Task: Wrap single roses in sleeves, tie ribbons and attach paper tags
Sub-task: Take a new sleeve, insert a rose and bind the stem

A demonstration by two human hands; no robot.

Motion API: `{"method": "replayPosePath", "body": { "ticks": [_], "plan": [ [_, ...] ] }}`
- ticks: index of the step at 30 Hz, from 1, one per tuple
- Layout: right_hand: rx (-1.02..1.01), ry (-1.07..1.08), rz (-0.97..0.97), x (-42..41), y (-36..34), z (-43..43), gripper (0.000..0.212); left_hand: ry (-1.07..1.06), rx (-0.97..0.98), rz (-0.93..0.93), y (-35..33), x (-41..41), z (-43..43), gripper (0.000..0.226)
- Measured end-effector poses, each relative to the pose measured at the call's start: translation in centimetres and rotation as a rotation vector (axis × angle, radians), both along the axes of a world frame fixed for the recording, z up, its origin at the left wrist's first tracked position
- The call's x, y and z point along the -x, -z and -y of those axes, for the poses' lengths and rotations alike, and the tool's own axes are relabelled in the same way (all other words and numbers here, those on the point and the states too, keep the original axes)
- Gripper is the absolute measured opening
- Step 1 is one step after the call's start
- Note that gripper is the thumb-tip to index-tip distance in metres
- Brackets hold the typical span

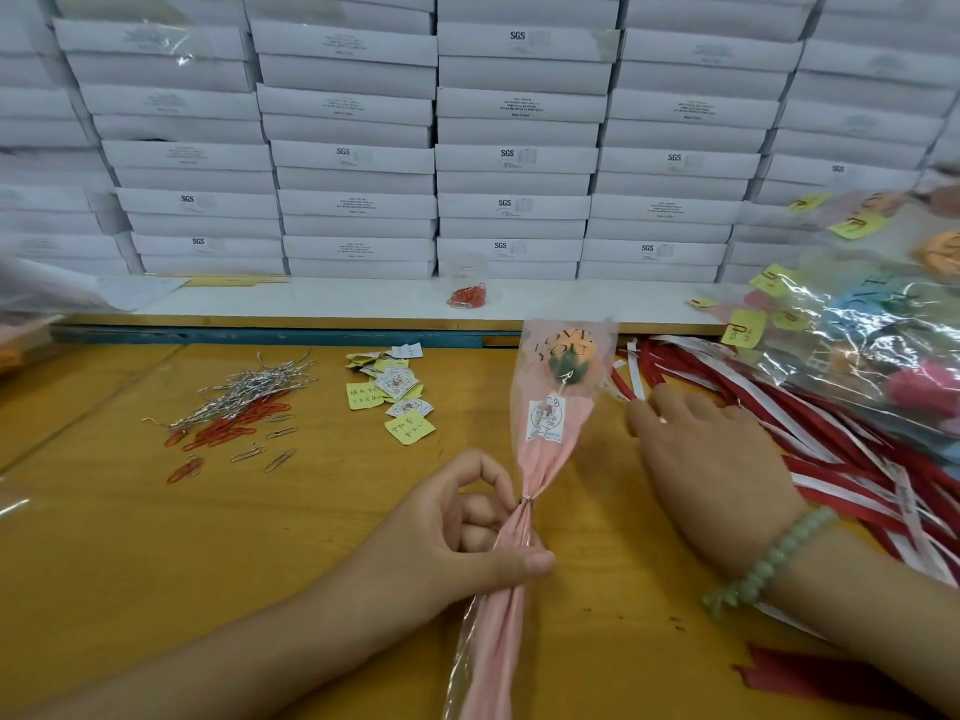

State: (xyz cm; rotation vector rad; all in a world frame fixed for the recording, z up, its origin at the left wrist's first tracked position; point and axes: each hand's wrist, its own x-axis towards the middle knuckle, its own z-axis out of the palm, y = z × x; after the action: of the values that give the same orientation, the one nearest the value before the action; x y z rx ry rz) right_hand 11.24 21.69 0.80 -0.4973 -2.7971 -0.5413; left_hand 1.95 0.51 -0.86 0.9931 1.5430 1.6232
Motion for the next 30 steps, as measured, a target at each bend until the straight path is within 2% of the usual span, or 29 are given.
{"method": "replayPosePath", "body": {
  "ticks": [2,4,9,13,17,22,25,27,29,30],
  "plan": [
    [-0.085,0.133,0.051,-0.1,-0.1,-0.9,0.036,-0.007,0.006,-0.008,-0.1,-0.1,0.0,0.037],
    [-0.117,0.179,0.085,-0.1,-0.2,-1.6,0.035,-0.004,0.011,-0.011,-0.2,-0.1,0.1,0.037],
    [-0.089,0.112,0.112,0.3,-0.4,-1.4,0.030,0.022,0.009,-0.027,0.4,0.3,0.1,0.037],
    [-0.139,0.081,0.051,-0.1,-1.5,-0.3,0.025,0.029,0.006,-0.045,0.6,0.5,0.1,0.034],
    [-0.166,0.105,-0.008,-0.3,-2.4,1.1,0.030,0.025,-0.011,-0.040,0.6,0.5,0.0,0.035],
    [-0.078,0.153,0.011,-0.2,-2.7,1.1,0.031,0.031,-0.015,-0.047,0.8,0.6,0.1,0.034],
    [-0.059,0.058,-0.048,-0.1,-2.6,0.9,0.032,0.043,-0.016,-0.049,0.9,0.8,0.1,0.038],
    [-0.043,-0.013,-0.029,-0.1,-2.3,0.9,0.020,0.030,-0.026,-0.036,1.0,0.8,0.0,0.044],
    [0.179,-0.124,-0.055,-0.3,-2.1,1.1,0.008,0.015,-0.037,-0.042,0.9,0.8,0.0,0.045],
    [0.325,-0.179,-0.066,-0.4,-2.0,1.4,0.011,0.008,-0.042,-0.052,0.9,0.8,-0.1,0.044]
  ]
}}
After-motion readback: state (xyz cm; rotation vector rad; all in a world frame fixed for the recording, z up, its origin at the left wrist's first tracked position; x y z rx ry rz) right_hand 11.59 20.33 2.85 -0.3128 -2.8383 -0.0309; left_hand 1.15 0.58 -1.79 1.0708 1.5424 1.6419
